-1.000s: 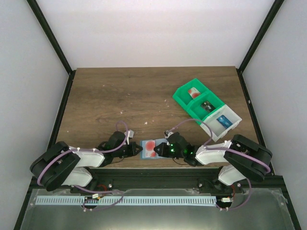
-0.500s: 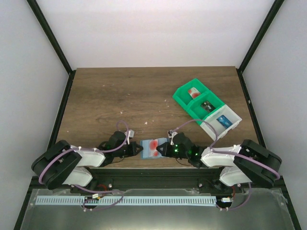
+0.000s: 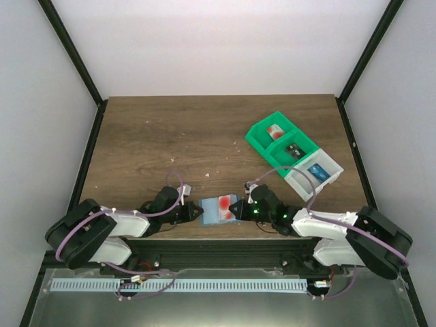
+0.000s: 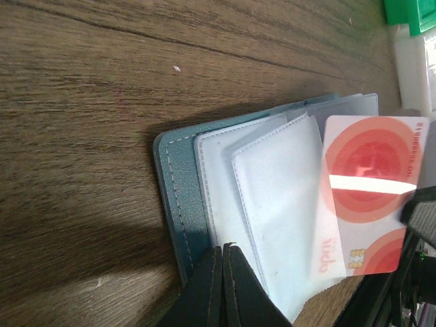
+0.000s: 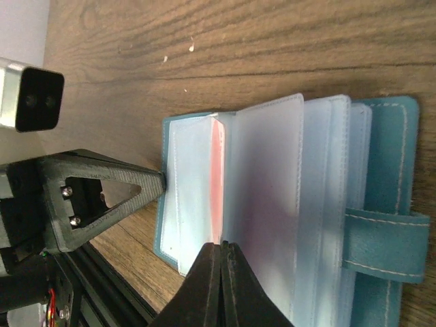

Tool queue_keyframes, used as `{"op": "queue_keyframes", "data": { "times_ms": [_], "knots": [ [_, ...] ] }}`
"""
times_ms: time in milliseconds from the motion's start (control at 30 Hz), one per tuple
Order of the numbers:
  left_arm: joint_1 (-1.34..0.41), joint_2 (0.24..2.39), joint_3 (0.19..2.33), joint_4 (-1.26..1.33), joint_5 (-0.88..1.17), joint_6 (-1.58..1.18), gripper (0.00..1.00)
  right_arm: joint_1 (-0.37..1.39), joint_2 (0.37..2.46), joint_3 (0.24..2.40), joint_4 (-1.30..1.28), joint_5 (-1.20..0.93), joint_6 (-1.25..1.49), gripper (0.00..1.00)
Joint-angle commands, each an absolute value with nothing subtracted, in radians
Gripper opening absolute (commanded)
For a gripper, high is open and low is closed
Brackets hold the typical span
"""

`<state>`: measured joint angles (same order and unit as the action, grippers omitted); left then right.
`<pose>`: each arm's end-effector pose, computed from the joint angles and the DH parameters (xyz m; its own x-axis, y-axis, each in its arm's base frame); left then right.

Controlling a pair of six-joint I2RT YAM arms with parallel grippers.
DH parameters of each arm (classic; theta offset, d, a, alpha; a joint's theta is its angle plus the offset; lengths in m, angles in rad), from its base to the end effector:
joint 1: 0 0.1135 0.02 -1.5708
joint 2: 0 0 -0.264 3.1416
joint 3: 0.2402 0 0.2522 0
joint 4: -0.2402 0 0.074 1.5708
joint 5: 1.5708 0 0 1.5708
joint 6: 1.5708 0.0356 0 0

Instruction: Take the credit cards out of the card holder

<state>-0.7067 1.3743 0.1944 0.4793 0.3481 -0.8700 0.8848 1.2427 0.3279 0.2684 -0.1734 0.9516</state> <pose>0.1438 -0.1387 0.0995 -0.9343 -0.1471 -0.3249 0.1467 0.6717 -0.7261 0.1339 0.1733 0.1402 -0.9132 0.1508 -0.3787 -0.1823 0.6798 0.7104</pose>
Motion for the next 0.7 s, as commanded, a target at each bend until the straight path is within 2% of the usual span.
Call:
{"op": "queue_keyframes", "data": {
  "times_ms": [0, 100, 200, 300, 367, 500, 600, 667],
  "knots": [
    [-0.703, 1.399, 0.177, 0.409, 0.325, -0.858, 0.00, 0.871, 1.174, 0.353, 0.178, -0.137, 0.912, 0.00],
    [-0.704, 1.374, 0.189, 0.402, 0.365, -0.871, 0.00, 0.870, 1.138, 0.358, 0.155, -0.127, 0.911, 0.00],
    [-0.704, 1.310, 0.205, 0.375, 0.385, -0.897, 0.15, 0.870, 1.108, 0.361, 0.135, -0.123, 0.913, 0.01],
    [-0.704, 1.224, 0.230, 0.316, 0.385, -0.918, 0.37, 0.870, 1.063, 0.359, 0.108, -0.106, 0.937, 0.00],
    [-0.704, 1.160, 0.246, 0.285, 0.389, -0.939, 0.48, 0.870, 1.021, 0.349, 0.115, -0.103, 0.962, 0.01],
    [-0.706, 1.075, 0.253, 0.319, 0.447, -1.007, 0.65, 0.870, 0.936, 0.317, 0.208, -0.137, 1.019, 0.00],
    [-0.707, 1.025, 0.211, 0.474, 0.514, -1.096, 0.76, 0.870, 0.893, 0.282, 0.341, -0.192, 1.060, 0.00],
    [-0.707, 1.012, 0.173, 0.600, 0.551, -1.157, 0.79, 0.870, 0.892, 0.280, 0.394, -0.223, 1.072, 0.01]
  ]
}}
